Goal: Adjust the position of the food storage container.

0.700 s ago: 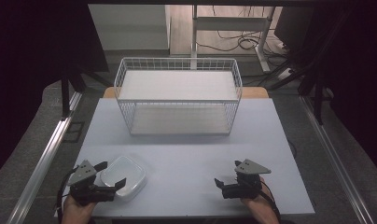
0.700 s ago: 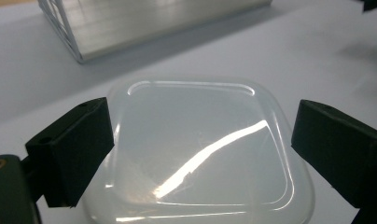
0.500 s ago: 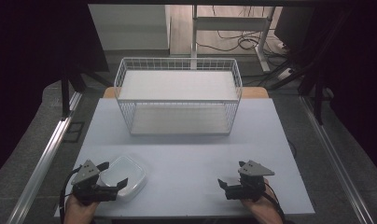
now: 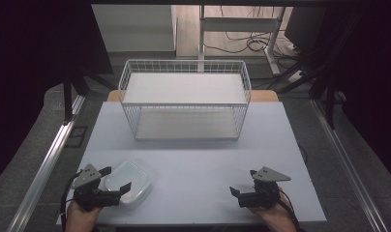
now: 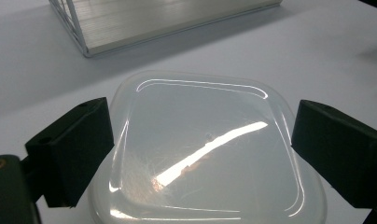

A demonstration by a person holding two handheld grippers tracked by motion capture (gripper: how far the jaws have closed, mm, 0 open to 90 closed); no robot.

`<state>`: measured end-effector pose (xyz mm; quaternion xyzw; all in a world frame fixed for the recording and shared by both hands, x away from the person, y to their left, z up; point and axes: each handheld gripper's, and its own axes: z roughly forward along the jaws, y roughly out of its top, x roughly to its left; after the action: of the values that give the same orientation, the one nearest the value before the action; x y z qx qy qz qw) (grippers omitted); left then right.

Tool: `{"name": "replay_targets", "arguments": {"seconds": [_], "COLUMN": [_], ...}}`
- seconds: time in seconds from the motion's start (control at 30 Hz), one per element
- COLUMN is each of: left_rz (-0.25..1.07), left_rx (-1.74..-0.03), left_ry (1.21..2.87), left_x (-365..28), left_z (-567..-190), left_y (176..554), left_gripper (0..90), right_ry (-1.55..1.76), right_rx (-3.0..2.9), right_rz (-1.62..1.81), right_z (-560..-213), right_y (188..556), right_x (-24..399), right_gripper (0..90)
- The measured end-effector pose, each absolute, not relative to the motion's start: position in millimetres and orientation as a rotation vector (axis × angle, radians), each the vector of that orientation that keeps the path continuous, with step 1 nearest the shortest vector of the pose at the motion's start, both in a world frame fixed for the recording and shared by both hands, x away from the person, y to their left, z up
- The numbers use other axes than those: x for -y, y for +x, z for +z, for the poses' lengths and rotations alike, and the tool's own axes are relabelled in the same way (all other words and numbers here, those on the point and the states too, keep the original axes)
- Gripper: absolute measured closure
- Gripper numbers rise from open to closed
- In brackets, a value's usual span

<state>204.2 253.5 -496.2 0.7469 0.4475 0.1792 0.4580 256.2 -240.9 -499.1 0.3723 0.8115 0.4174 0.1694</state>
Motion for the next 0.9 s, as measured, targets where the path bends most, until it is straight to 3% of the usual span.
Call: {"name": "replay_targets", "arguments": {"seconds": [0.07,0.17,0.37,0.43,0.47,0.53,0.6,0.67,0.9], "left_rz": [0.441,0.473,0.500,0.517,0.518,0.511,0.510,0.493,0.407], "left_rx": [-1.100,-1.109,-1.140,-1.175,-1.216,-1.245,-1.263,-1.316,-1.361], "left_ry": [1.824,1.813,1.759,1.743,1.710,1.688,1.689,1.733,1.871], "left_x": [-257,-264,-290,-301,-313,-323,-327,-333,-320], "left_z": [-492,-484,-481,-484,-488,-493,-496,-507,-525], "left_y": [205,204,203,204,204,205,206,213,228], "left_gripper": [5.3,13.6,47.3,51.6,62.9,74.3,79.2,89.7,90.0], "right_ry": [1.064,1.081,1.069,1.066,1.065,1.064,1.065,1.064,1.041], "right_rx": [-2.310,-2.331,-2.351,-2.359,-2.366,-2.372,-2.375,-2.373,-2.377], "right_rz": [1.187,1.178,1.160,1.155,1.152,1.141,1.130,1.132,1.151], "right_z": [-499,-500,-499,-499,-499,-498,-498,-498,-494], "right_y": [256,257,256,255,255,256,256,256,253], "right_x": [240,239,236,235,235,236,236,236,234], "right_gripper": [5.2,8.2,13.7,16.2,18.6,21.0,22.0,23.1,23.6]}}
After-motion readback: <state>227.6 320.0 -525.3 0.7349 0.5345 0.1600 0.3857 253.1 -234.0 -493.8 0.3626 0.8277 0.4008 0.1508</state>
